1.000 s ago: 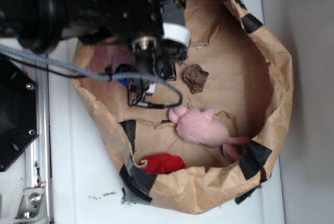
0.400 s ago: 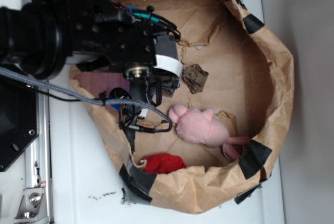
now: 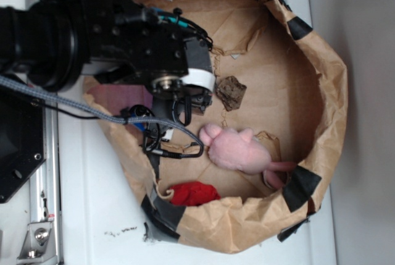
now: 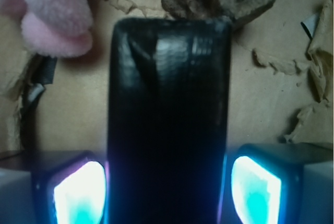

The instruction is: Grab the black box.

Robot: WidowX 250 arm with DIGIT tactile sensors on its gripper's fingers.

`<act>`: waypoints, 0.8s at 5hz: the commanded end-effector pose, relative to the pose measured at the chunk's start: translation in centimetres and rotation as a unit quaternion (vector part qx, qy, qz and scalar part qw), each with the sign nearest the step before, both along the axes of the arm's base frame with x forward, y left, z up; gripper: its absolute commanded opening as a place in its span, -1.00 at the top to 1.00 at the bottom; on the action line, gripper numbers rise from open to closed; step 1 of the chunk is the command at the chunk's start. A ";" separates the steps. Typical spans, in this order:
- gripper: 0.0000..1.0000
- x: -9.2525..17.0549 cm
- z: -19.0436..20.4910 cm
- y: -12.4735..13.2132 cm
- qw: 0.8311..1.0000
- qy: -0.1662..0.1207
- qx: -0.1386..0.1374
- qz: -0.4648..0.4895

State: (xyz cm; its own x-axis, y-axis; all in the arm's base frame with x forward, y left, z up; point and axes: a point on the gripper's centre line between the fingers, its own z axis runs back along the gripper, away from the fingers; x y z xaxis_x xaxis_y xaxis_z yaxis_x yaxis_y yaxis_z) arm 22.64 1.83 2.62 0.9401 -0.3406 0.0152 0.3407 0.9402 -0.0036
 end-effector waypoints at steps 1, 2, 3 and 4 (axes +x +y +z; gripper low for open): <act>1.00 1.3 1.5 0.0 1.000 -0.014 -0.007 0.012; 1.00 1.7 2.5 0.4 0.999 -0.012 -0.018 0.026; 1.00 2.0 4.2 0.9 0.999 -0.012 -0.033 0.035; 1.00 2.1 6.9 1.8 0.998 -0.002 -0.050 0.033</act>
